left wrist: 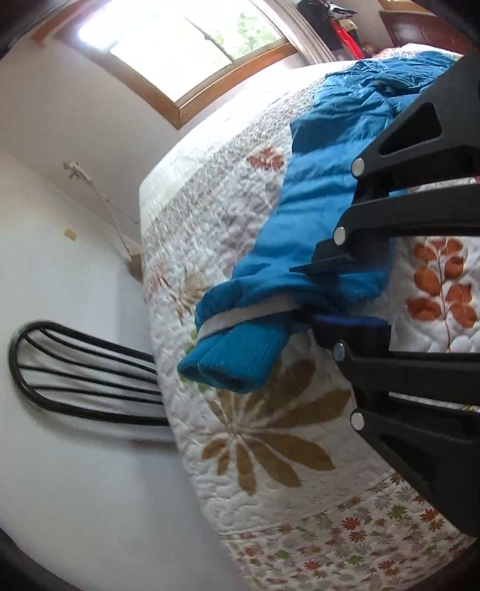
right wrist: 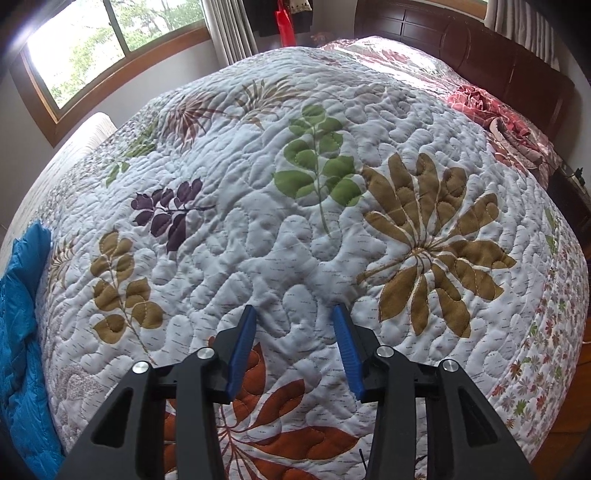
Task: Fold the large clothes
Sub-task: 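Grasp the other sleeve cuff with the left tool and lift it, then fold the held sleeve across the jacket body and open the left tool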
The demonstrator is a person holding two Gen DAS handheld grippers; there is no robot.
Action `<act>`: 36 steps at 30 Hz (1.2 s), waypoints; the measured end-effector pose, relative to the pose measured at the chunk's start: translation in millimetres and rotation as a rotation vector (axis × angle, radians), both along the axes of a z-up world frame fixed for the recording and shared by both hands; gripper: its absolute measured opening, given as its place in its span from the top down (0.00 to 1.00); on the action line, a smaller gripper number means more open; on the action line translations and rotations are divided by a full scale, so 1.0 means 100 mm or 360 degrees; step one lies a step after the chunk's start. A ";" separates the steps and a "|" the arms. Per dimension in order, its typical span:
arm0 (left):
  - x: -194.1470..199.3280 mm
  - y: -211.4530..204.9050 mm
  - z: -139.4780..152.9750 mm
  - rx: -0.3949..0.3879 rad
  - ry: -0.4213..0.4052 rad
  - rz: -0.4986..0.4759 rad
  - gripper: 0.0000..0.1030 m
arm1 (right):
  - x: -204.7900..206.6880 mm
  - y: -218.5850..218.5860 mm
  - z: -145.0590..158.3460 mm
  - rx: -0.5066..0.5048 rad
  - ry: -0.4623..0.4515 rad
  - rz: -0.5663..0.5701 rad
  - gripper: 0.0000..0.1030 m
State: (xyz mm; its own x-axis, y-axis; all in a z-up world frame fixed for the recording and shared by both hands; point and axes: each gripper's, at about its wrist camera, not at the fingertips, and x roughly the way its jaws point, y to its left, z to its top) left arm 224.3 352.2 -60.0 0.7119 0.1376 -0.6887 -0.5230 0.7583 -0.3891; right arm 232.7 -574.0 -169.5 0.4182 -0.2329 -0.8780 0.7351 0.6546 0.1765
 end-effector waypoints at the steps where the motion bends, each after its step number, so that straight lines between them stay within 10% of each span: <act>1: 0.03 -0.17 0.17 0.0057 -0.0054 -0.0065 0.85 | -0.05 -0.03 0.02 -0.0003 -0.0008 -0.0025 0.61; 10: 0.72 -2.32 1.01 0.0357 -0.0297 -0.0844 0.86 | -0.17 -0.13 0.05 -0.0057 0.0005 -0.0103 0.60; 21: 1.30 -4.70 0.34 0.0344 -0.0096 -0.1628 0.81 | -0.03 -0.03 0.01 -0.0124 0.0071 -0.0052 0.57; 25: 1.27 -4.71 0.02 0.0373 0.0047 -0.1716 0.59 | -0.02 -0.01 0.03 -0.0117 0.0044 -0.0027 0.56; 28: 1.05 -4.45 0.24 0.0389 -0.0100 -0.1663 0.21 | 0.04 0.10 0.09 -0.0112 0.0010 0.0042 0.56; 32: 0.86 -4.10 0.55 0.0399 -0.0229 -0.1586 0.15 | 0.20 0.39 0.22 -0.0141 -0.0016 0.0199 0.56; 36: 1.06 -3.86 0.38 0.0574 -0.0037 -0.1371 0.15 | 0.38 0.80 0.42 -0.0206 -0.0051 0.0403 0.56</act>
State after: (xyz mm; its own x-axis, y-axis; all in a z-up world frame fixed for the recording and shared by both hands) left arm 330.5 -33.4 -22.4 0.6810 -0.2413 -0.6913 0.2808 0.9580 -0.0578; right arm 271.2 -494.2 -127.3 0.5046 -0.2266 -0.8331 0.5407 0.8352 0.1003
